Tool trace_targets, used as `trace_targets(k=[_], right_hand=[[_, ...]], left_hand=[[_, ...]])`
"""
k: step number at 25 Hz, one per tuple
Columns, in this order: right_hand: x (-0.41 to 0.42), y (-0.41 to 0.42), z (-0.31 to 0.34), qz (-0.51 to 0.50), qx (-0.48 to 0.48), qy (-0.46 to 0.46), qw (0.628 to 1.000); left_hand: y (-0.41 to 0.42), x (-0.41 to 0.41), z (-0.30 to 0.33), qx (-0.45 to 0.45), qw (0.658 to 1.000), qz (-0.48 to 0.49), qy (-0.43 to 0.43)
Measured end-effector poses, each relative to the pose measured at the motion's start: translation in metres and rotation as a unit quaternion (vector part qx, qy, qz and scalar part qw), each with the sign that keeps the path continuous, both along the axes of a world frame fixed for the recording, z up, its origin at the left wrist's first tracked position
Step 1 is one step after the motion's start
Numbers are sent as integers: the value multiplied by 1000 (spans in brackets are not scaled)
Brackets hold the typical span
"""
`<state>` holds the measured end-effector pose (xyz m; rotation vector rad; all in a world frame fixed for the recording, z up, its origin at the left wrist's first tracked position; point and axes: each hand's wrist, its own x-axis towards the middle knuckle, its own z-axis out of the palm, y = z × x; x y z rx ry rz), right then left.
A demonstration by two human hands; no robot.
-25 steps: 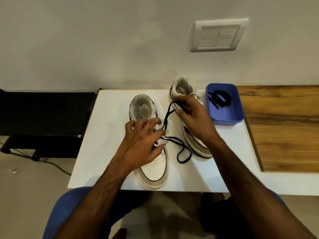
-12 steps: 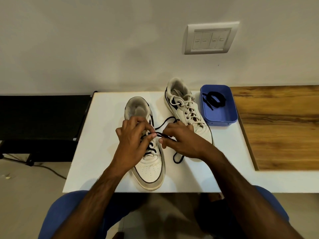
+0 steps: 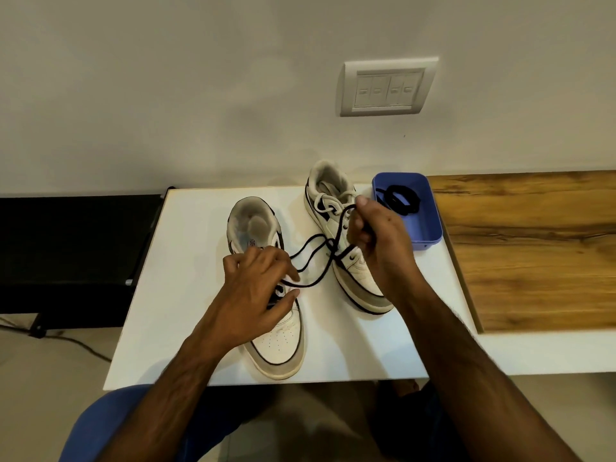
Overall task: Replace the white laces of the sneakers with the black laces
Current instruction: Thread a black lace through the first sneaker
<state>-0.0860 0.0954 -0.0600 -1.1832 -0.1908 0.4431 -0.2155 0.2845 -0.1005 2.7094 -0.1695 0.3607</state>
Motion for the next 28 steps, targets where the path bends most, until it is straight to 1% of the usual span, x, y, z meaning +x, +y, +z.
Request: trace_targets(k=[1,2,3,4,5,6,8,10,12,14,17,18,21,23,25,26,27,28], right_hand=[[-6,4,1,70,-64,-56,994],[-14,8,2,140,-116,-103,978],[-21,13,-1,197,-154,-132,959],[-26,17,-3,233,-180,-145,945],[-29,20,-7,253,-195,-146,936],[-29,21,-10,262,-206,-143,932],[-27,19,-12,270,-225,-145,925],[-26,19,-11,277,-221,-141,925],[-25,19,-8,271,-209,-132,930],[-23,17,-5,262,-200,-122,936],[-23,17,-8,278,-195,-121,933],[-25,19,-11,289,-190,-123,930],[-27,23,-15,296,-189,-150,924],[-22,19,-13,273,-179,-141,935],[-14,11,-10,186,-129,-85,970],[-10,8,-8,126,-82,-31,988],[-7,6,-7,73,-22,36,996],[-6,5,-7,37,44,101,993]], left_hand=[[-3,0,3,-65,998,23,9],[-7,0,7,-156,987,45,23],[-11,1,9,-249,966,62,38],[-15,2,12,-318,945,68,46],[-16,3,14,-353,932,68,41],[-14,3,15,-362,929,70,30],[-8,4,17,-344,936,77,0],[0,3,15,-274,959,57,-37],[1,3,11,-215,975,36,-49],[-1,1,11,-219,974,37,-41],[-4,1,15,-272,960,63,-21],[-3,1,14,-271,960,63,-19],[-1,1,10,-214,976,38,-24],[4,0,11,-201,979,38,-21],[15,-3,12,-184,982,38,-13],[22,-5,11,-167,985,34,-9],[27,-7,10,-151,988,28,-3],[30,-8,9,-140,990,19,6]])
